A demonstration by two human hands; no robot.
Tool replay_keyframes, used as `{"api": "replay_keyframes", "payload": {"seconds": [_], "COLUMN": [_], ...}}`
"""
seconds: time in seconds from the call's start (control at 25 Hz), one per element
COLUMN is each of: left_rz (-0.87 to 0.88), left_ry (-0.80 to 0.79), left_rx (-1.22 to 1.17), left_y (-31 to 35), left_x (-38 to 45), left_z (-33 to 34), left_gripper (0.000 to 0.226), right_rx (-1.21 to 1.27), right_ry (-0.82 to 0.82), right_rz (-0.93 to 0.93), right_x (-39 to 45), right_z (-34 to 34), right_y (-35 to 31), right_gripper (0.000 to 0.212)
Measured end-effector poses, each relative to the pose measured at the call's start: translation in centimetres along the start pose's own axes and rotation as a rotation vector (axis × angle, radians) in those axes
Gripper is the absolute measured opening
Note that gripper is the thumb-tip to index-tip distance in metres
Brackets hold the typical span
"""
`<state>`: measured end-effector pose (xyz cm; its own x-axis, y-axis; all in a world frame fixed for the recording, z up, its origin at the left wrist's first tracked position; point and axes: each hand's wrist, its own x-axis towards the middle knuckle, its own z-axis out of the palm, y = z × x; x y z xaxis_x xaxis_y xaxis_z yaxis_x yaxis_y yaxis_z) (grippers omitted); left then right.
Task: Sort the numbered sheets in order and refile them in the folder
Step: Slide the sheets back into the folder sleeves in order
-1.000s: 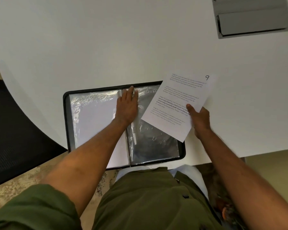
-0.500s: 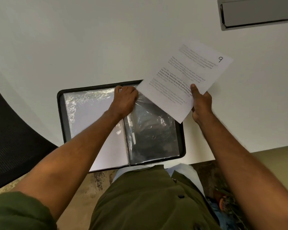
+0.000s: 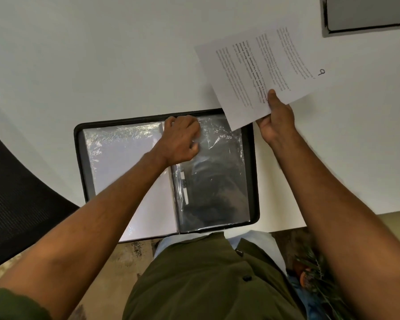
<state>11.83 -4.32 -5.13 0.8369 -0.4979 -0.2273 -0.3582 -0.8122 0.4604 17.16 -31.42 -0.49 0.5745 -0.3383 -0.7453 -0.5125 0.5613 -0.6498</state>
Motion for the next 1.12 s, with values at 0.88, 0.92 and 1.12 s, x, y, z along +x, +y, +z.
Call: {"api": "replay_keyframes", "payload": {"seconds": [0.88, 0.92, 1.12], "left_rz": [-0.21, -0.207, -0.2], "left_ry": [0.165, 0.166, 0.167], "left_rx": [-0.139, -0.141, -0.17], "left_y": [1.8, 1.8, 1.3], "left_x": [1.9, 1.9, 2.3], "left_z": [-0.1, 0.0, -0.2], "left_gripper": [0.015, 0.014, 0.016], "right_rx": [-0.347, -0.363, -0.55], "right_ry": [-0.101, -0.122, -0.315], "right_rz": [-0.157, -0.169, -0.219], "right_x": [4.2, 4.3, 4.4], "right_z": [5.0, 5.1, 5.0], "right_y": [1.0, 1.1, 1.0], "right_gripper": [0.03, 0.031, 0.036]}}
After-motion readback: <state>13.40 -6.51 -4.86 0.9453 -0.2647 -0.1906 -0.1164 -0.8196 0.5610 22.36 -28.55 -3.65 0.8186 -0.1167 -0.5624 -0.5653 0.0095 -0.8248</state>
